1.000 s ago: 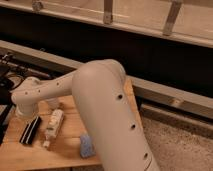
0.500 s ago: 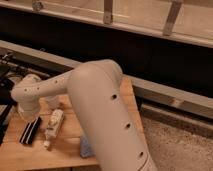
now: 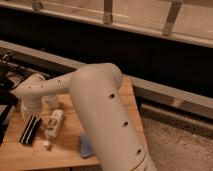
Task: Place the eraser on the white sponge
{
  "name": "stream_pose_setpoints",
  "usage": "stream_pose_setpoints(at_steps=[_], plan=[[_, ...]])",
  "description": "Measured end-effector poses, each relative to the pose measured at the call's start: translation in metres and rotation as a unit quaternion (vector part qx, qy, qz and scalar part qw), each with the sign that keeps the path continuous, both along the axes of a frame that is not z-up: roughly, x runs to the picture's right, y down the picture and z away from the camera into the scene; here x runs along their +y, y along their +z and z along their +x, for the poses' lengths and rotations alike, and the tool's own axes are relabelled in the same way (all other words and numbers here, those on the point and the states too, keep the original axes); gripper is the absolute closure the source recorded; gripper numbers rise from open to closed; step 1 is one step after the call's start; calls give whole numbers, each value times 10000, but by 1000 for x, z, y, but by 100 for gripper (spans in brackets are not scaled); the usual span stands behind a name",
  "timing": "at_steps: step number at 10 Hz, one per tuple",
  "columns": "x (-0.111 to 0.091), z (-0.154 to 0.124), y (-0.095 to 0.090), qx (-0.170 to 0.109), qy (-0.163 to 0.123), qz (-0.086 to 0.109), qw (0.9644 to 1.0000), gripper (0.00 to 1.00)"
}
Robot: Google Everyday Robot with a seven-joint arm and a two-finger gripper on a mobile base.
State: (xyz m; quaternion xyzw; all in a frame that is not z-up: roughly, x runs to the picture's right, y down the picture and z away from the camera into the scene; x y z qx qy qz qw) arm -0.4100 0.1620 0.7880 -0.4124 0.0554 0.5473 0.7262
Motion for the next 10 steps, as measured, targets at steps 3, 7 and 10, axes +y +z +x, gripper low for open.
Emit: stream_pose_setpoints(at_steps=[3, 7, 10], plan=[[1, -2, 3, -50, -11, -67, 10000, 20], [24, -14, 12, -120, -279, -405, 9987, 20], [42, -25, 18, -116, -490, -627, 9968, 20]])
